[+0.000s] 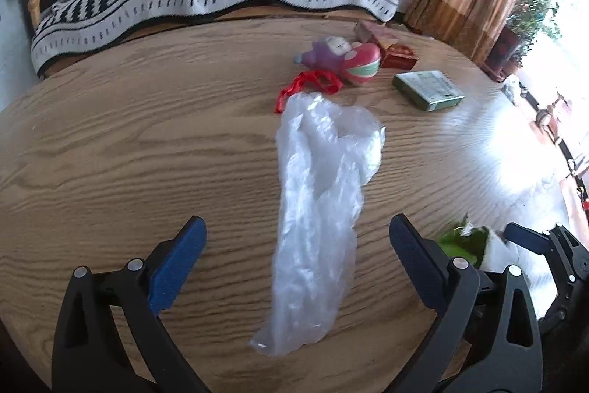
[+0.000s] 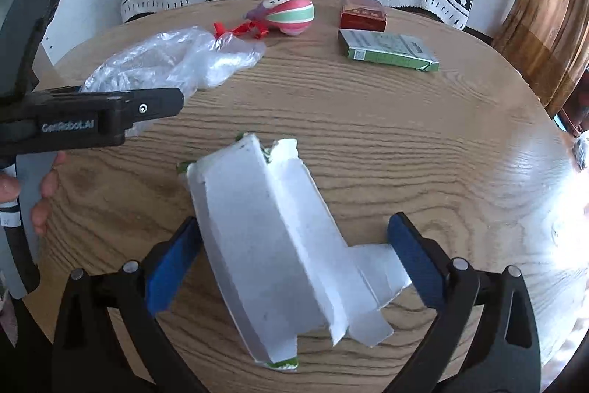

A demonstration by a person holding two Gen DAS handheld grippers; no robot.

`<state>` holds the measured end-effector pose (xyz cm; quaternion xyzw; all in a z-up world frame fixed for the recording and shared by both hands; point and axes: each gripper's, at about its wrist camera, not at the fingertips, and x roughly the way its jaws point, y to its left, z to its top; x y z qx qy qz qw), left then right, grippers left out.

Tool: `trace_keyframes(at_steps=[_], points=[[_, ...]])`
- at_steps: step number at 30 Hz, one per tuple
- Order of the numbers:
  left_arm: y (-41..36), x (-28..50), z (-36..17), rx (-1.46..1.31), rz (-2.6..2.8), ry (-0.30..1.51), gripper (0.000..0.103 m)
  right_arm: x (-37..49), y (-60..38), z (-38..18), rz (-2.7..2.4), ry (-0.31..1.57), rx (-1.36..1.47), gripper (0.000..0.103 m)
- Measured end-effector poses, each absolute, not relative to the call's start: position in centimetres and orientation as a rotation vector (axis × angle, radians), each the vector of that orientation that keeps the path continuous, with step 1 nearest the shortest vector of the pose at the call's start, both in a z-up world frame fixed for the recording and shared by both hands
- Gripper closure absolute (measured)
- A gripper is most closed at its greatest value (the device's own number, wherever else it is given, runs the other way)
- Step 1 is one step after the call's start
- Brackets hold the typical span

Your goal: Collect trash

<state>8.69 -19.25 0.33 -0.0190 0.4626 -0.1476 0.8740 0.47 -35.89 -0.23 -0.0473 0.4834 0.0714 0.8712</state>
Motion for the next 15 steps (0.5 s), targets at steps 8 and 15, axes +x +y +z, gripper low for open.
trace_keyframes(at_steps=[8, 15], points=[[-18.1, 8.3, 0.3, -0.088, -0.358, 0.985, 0.097, -0.2, -37.6, 0.9, 0.155, 0.953, 0.014, 0.061], [-17.5, 6.7, 1.1, -0.068, -0.349, 0.965, 0.097, -1.2, -39.1, 2.2, 0.068, 0.878, 0.057, 0.064]])
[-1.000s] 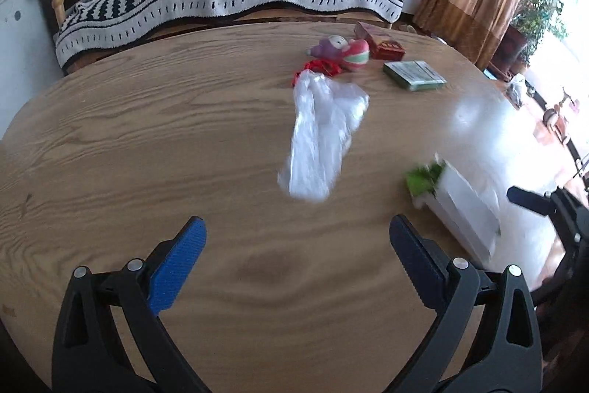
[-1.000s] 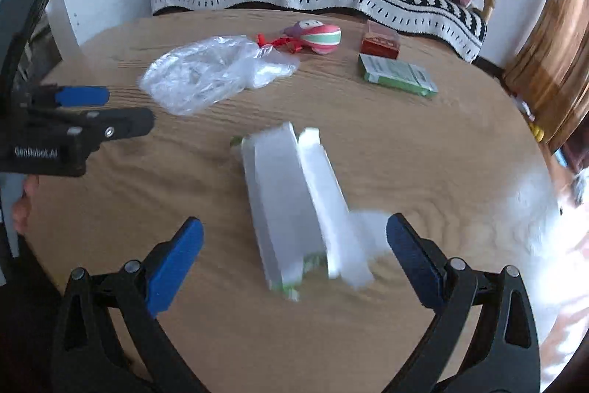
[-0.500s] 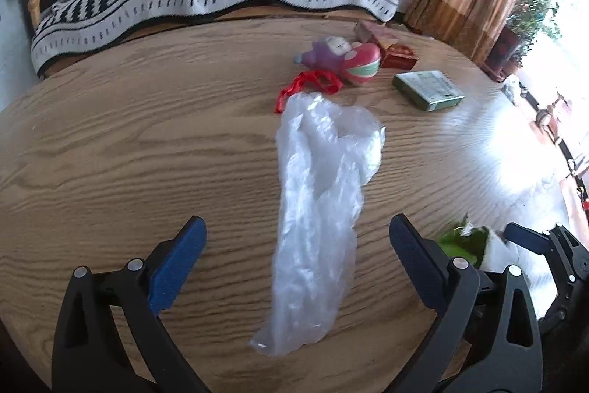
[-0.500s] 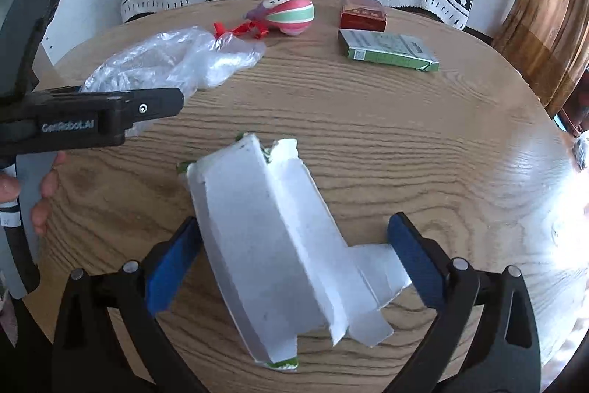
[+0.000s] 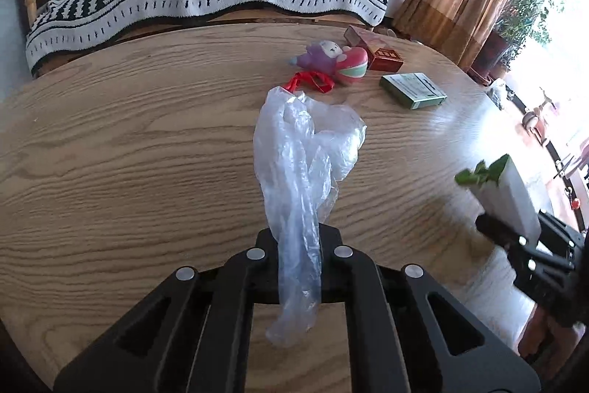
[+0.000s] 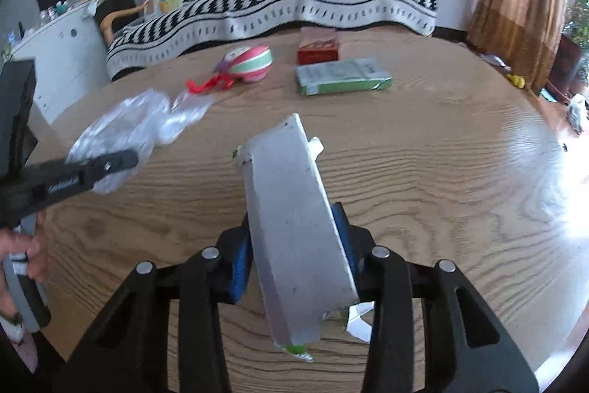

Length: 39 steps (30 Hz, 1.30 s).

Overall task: Collect trash
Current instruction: 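Carry plastic bag and white box over the bin and open both grippers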

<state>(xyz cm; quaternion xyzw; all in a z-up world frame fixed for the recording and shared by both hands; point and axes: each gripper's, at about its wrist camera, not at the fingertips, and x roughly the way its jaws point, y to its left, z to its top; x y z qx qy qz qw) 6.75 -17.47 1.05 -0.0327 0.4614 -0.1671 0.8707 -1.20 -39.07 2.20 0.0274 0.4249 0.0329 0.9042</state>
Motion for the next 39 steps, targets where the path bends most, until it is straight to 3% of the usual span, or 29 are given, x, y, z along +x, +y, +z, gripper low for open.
trace_keyframes(at_steps=[39], points=[[-18.5, 5.9, 1.4, -0.034, -0.384, 0.962, 0.097, -1.0, -40.2, 2.7, -0.015, 0.83, 0.067, 0.064]])
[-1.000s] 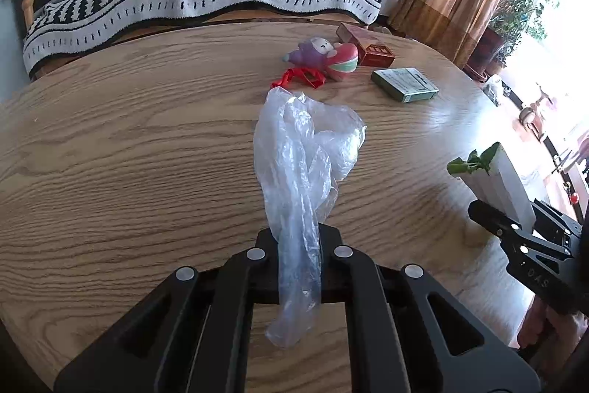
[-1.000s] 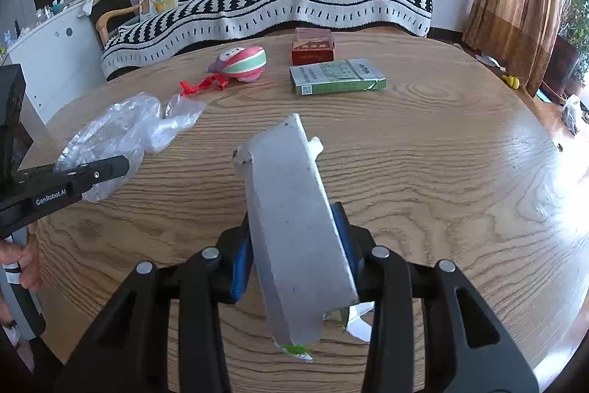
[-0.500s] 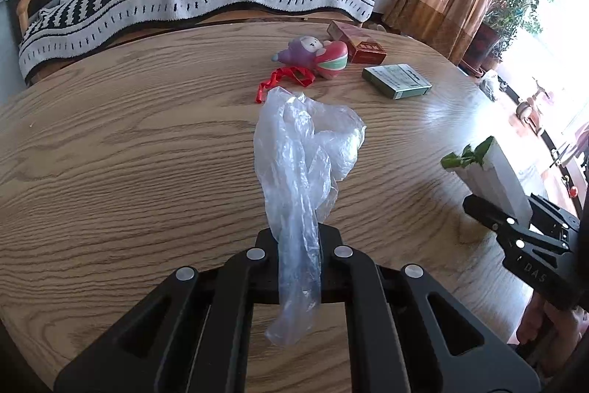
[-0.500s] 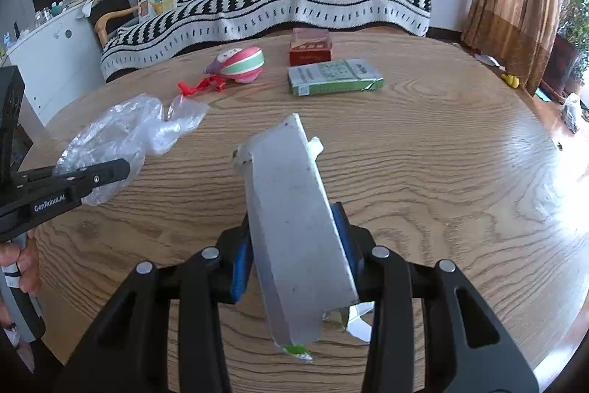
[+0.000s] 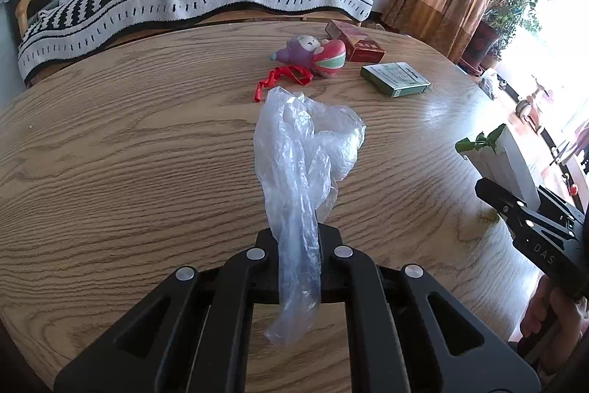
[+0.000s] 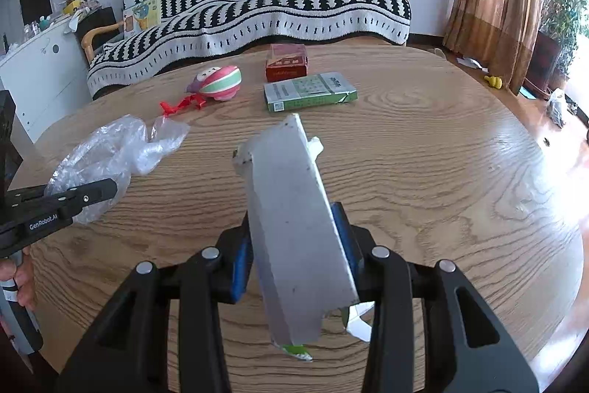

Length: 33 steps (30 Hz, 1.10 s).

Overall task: Collect trash
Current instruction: 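Carry plastic bag and white box over the bin and open both grippers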

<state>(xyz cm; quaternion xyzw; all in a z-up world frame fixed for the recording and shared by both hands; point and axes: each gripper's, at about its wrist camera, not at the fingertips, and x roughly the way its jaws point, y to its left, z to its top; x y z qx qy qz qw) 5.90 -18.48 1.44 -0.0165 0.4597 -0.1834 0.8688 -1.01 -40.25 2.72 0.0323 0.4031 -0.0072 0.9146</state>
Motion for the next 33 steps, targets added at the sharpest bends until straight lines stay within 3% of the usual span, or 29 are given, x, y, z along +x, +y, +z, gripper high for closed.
trace_keyframes(at_steps=[33], points=[[-18.53, 5.83, 1.23, -0.022, -0.392, 0.974, 0.097, -1.13, -40.7, 2.77, -0.024, 0.826, 0.091, 0.063]])
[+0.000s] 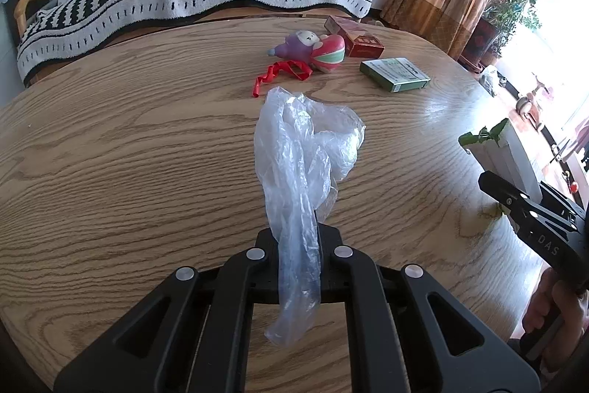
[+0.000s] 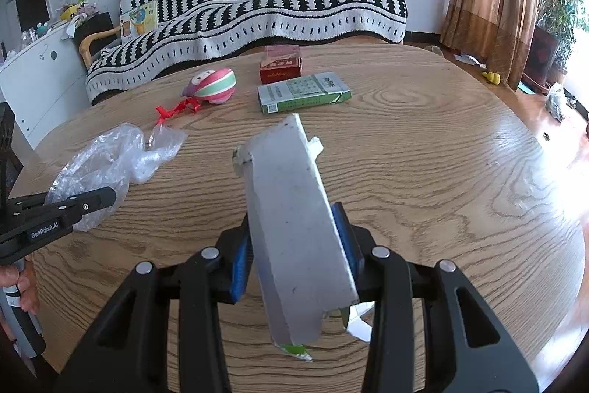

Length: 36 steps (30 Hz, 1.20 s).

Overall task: Collect trash
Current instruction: 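Carry plastic bag and white box over the bin and open both grippers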

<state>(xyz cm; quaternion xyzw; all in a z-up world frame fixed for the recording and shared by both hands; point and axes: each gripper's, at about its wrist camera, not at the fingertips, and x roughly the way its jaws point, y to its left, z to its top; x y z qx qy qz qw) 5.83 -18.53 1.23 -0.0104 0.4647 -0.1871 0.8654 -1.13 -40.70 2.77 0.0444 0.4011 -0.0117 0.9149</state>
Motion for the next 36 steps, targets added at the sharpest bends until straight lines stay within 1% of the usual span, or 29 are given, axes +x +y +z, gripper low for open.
trace_keyframes(at_steps=[5, 10, 14, 18, 20, 22, 25, 29, 33, 34, 35, 36], points=[[-18.8, 4.9, 2.3, -0.012, -0.41, 0.955, 0.097, -1.5, -41.1, 3.4, -0.034, 0.794, 0.103, 0.063], [-21.4, 2.7, 5.2, 0.007, -0.475, 0.917, 0.097, -5.3, -45.0, 7.0, -0.06, 0.694, 0.2, 0.063], [-27.5, -1.6, 8.1, 0.031, -0.624, 0.89, 0.097, -11.3, -50.7, 10.0, -0.121, 0.642, 0.237, 0.063], [-35.5, -7.0, 8.0, 0.039, -0.828, 0.956, 0.097, -18.6, -56.8, 11.1, -0.211, 0.623, 0.288, 0.063], [-40.3, -10.3, 5.9, 0.017, -0.966, 1.084, 0.097, -22.3, -59.9, 10.2, -0.26, 0.63, 0.362, 0.063], [-43.5, -12.7, 3.6, 0.019, -1.035, 1.185, 0.097, -25.2, -62.5, 7.8, -0.296, 0.664, 0.458, 0.063], [-47.9, -16.7, -0.4, 0.136, -1.071, 1.29, 0.098, -28.9, -65.1, 3.3, -0.337, 0.736, 0.589, 0.063], [-50.2, -19.2, -2.7, 0.238, -1.074, 1.325, 0.099, -32.1, -66.2, -0.1, -0.359, 0.774, 0.654, 0.064], [-50.7, -19.7, -3.5, 0.261, -1.059, 1.341, 0.098, -33.3, -66.7, -1.4, -0.352, 0.792, 0.689, 0.063], [-50.8, -19.6, -3.5, 0.262, -1.047, 1.337, 0.097, -33.4, -66.7, -1.6, -0.339, 0.791, 0.704, 0.06], [-50.8, -19.6, -3.4, 0.265, -1.024, 1.332, 0.091, -33.2, -66.8, -1.6, -0.333, 0.791, 0.714, 0.056], [-50.7, -19.6, -3.4, 0.259, -1.007, 1.343, 0.08, -33.2, -66.9, -1.7, -0.326, 0.792, 0.729, 0.034]])
